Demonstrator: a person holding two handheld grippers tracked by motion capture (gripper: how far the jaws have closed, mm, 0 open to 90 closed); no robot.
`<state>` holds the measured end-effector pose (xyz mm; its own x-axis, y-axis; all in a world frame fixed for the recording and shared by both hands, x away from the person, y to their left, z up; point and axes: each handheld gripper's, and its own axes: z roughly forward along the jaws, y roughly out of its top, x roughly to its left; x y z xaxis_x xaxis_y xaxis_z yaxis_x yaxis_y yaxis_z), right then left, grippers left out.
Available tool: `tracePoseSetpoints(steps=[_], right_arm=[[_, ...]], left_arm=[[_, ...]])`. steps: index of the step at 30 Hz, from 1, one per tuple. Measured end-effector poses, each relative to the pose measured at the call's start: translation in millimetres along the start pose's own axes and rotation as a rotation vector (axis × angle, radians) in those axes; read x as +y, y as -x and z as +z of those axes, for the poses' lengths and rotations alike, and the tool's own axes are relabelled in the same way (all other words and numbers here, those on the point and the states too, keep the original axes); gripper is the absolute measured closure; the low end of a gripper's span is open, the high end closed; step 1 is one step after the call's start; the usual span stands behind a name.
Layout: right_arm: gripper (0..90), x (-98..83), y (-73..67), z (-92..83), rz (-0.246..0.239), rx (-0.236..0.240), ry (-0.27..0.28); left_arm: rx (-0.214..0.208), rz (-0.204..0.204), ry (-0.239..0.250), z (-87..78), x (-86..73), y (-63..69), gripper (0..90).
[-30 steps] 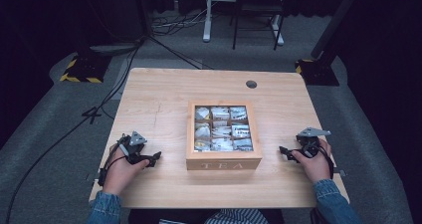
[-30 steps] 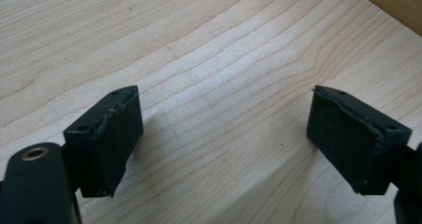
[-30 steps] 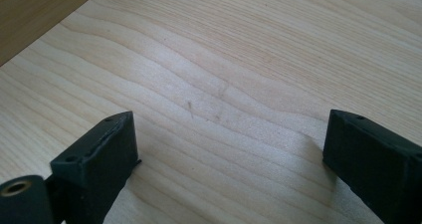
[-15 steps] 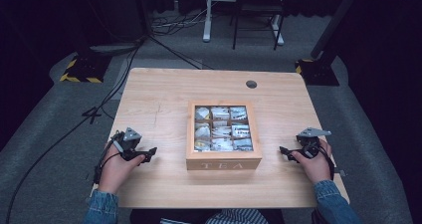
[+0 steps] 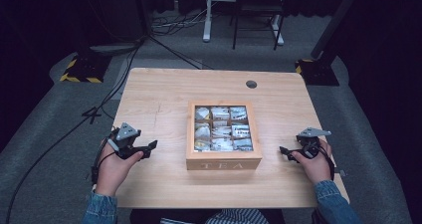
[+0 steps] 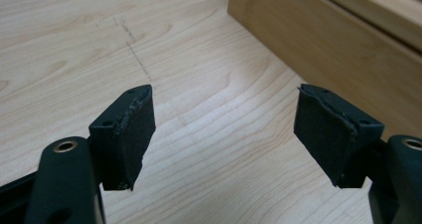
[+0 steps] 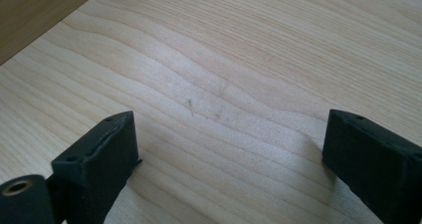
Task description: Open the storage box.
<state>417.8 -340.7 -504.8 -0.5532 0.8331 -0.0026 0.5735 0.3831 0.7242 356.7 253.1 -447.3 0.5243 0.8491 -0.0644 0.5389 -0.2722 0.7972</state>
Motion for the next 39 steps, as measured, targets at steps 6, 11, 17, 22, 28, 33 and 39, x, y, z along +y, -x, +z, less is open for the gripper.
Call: tracePoseSetpoints(steps=[6, 11, 17, 22, 28, 33, 39], right_arm=[[7.4, 0.0, 0.1, -0.1, -0.001, 0.001, -0.001], [7.4, 0.0, 0.0, 0.0, 0.000, 0.000, 0.000], [7.4, 0.0, 0.0, 0.0, 0.000, 0.000, 0.000], [7.8, -0.1, 0.0, -0.3, -0.001, 0.001, 0.000], [9.1, -1.3, -0.5, -1.6, -0.003, 0.005, 0.003], [9.1, -1.3, -0.5, -1.6, -0.003, 0.005, 0.003], [9.1, -1.3, -0.5, -1.6, -0.003, 0.005, 0.003]], left_arm=[[-0.021, -0.002, 0.077, -6.7, 7.6, 8.9, 26.2], [-0.034, 0.016, 0.130, -10.5, 12.9, 16.3, 26.3], [-0.079, 0.042, 0.117, -7.5, 16.4, 27.7, 26.2], [-0.121, 0.066, 0.123, -3.7, 22.3, 38.3, 26.1], [-0.171, 0.073, 0.127, 0.1, 27.2, 49.0, 26.0], [-0.216, 0.085, 0.128, 5.0, 30.5, 61.2, 25.8], [-0.266, 0.088, 0.122, 12.1, 32.0, 75.3, 25.1]])
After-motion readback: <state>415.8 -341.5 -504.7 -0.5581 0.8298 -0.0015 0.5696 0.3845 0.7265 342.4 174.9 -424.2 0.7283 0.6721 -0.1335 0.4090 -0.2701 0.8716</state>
